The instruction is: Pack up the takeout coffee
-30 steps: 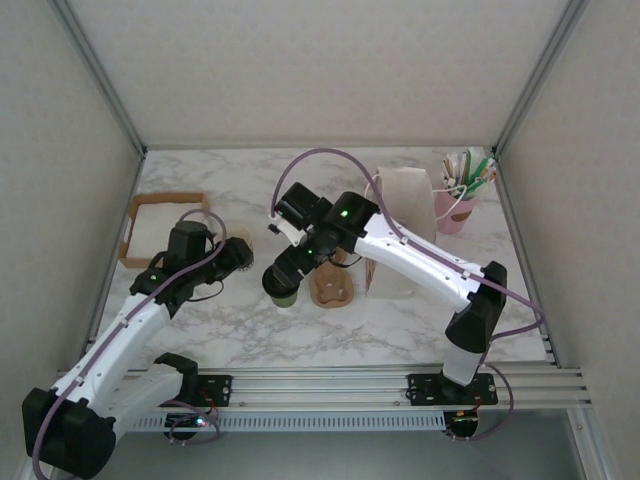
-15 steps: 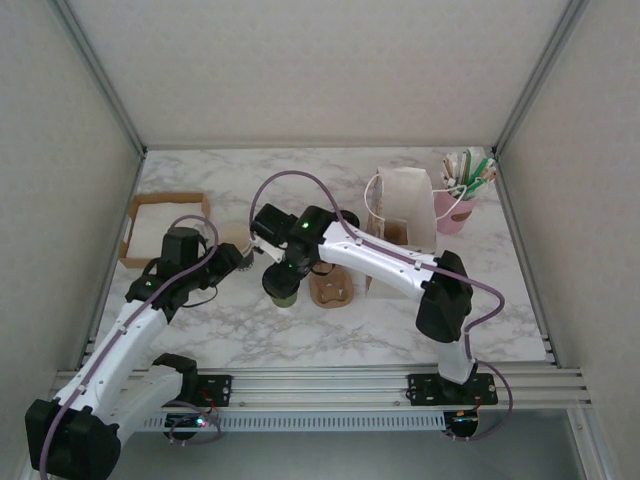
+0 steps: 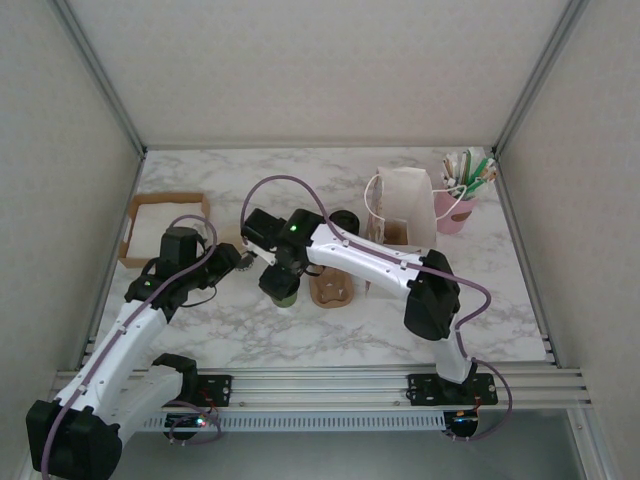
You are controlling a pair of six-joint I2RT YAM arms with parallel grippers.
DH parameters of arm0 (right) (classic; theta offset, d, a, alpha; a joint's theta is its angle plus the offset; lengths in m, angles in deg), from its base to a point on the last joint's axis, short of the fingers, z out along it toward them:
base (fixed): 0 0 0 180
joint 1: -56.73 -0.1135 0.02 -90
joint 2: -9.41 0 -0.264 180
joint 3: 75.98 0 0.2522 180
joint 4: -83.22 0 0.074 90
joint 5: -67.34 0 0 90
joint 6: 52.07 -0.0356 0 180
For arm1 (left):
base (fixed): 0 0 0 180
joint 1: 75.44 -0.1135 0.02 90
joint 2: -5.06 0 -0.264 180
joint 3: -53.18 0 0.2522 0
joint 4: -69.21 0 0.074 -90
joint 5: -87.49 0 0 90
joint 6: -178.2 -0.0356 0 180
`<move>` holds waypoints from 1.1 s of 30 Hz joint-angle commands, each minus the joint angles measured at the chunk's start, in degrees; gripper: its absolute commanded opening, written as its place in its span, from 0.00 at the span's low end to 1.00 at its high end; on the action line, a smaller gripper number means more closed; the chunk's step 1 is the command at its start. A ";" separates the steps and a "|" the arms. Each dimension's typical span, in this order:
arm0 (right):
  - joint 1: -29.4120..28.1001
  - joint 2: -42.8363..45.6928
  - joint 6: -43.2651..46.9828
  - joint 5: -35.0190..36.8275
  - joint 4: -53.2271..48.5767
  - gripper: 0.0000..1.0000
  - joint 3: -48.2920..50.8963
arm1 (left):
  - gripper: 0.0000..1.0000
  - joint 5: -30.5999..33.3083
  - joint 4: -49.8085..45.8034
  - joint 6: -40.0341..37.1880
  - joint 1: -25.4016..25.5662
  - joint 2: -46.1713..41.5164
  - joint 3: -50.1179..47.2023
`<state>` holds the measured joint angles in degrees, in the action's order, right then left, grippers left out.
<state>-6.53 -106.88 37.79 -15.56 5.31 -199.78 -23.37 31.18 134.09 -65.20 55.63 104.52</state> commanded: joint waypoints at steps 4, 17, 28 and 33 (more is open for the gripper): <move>-1.07 -1.74 0.68 1.01 -1.53 0.84 -2.61 | 0.34 -1.03 -0.94 -0.67 -0.81 -1.48 -0.67; -1.50 -3.41 0.41 1.17 -1.60 0.86 -2.55 | 0.32 -1.71 -0.69 -0.93 -1.17 -1.36 -0.80; -1.75 -4.12 -0.45 2.22 -1.26 0.86 0.39 | 0.29 -1.90 -0.45 -1.17 -1.36 -1.01 -0.93; -1.77 -4.54 -1.07 2.93 -1.19 0.86 2.50 | 0.29 -2.08 -0.27 -1.32 -1.39 -0.88 -0.93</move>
<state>-7.97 -109.79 37.25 -15.10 5.84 -200.28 -24.44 31.13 133.61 -65.92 55.01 104.31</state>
